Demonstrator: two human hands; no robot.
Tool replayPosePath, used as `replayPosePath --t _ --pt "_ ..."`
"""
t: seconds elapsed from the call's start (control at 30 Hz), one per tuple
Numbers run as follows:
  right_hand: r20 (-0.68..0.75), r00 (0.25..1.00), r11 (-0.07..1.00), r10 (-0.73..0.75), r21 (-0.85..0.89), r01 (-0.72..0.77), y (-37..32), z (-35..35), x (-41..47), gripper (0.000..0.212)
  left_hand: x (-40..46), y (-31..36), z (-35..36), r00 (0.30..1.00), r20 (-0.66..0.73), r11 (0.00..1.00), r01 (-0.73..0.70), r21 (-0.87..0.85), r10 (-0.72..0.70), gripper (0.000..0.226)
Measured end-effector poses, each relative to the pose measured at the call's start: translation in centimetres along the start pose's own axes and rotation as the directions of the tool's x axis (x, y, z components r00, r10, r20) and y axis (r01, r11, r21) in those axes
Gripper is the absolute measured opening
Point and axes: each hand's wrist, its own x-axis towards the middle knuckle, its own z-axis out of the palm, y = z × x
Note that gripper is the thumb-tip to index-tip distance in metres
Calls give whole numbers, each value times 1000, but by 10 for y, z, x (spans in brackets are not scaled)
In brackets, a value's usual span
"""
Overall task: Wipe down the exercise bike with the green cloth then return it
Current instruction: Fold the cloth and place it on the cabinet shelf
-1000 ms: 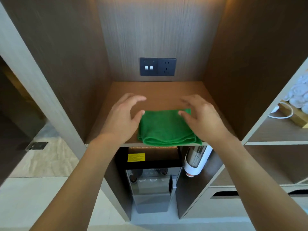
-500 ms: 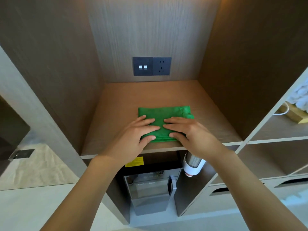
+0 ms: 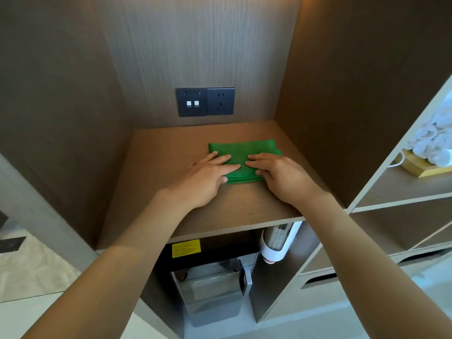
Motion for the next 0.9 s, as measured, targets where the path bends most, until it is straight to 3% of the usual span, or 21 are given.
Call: replayPosePath --t 0.3,0.43,0.57,0.73,0.9 --pt "71 991 990 114 -97 -107 32 -13 41 62 64 9 -2 998 44 999 36 41 -38 54" --pt "122 973 972 194 -155 -174 34 -19 52 64 82 19 -10 998 -2 992 70 102 -70 52" --pt "135 970 972 200 -149 -180 39 -13 41 60 68 24 -6 998 -70 995 1 96 6 48" --pt "227 959 982 170 -115 -147 38 -2 27 63 49 27 4 1000 8 998 -13 62 12 54" --pt "227 952 973 206 -147 -176 40 -5 40 69 64 31 3 997 73 996 2 91 -9 64"
